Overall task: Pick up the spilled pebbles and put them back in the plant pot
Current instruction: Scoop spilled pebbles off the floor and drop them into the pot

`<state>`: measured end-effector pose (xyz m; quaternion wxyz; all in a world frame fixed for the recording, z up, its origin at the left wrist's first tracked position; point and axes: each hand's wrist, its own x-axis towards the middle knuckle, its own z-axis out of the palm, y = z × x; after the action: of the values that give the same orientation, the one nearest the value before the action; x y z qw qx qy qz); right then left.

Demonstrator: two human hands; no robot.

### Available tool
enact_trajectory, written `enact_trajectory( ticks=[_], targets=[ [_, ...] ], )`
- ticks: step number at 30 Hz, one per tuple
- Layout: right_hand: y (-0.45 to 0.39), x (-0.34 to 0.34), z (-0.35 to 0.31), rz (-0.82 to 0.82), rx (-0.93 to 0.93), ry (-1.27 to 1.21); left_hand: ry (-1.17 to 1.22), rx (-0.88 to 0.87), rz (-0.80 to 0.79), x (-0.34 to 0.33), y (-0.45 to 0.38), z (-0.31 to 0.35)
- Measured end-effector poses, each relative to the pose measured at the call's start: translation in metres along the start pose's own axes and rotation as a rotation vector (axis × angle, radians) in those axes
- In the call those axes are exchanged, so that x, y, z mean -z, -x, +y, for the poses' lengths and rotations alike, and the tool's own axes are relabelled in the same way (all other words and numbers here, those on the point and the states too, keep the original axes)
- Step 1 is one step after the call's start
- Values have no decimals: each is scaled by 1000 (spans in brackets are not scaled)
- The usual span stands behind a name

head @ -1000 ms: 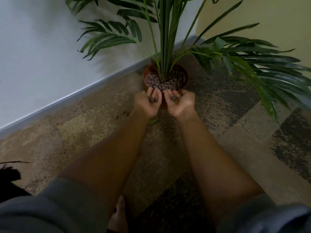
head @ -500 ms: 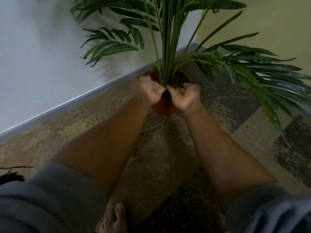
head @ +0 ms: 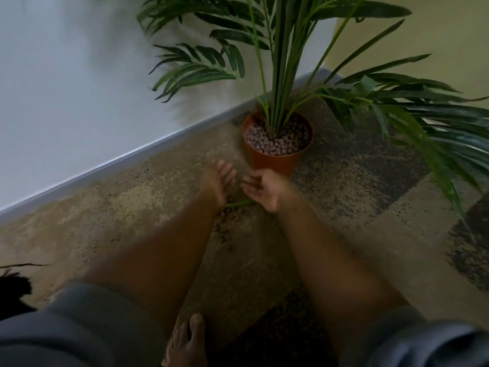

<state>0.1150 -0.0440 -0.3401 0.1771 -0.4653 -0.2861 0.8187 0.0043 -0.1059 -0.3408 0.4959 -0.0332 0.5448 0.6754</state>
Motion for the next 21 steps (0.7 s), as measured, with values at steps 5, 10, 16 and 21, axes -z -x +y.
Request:
enact_trajectory(
  ticks=[5,10,16,21],
  targets=[
    [-4,4,36,82,-48,501,-236,1,168,42,0,-17],
    [-10,5,66,40,25,1174,-538,-74,267,81,-3,-39],
    [-17,6,99,-139,155,1691,-1120,-82,200,105,-6,-56],
    [-24,13,114,-142,303,1823,-1278,-50,141,107,-7,-64]
  ],
)
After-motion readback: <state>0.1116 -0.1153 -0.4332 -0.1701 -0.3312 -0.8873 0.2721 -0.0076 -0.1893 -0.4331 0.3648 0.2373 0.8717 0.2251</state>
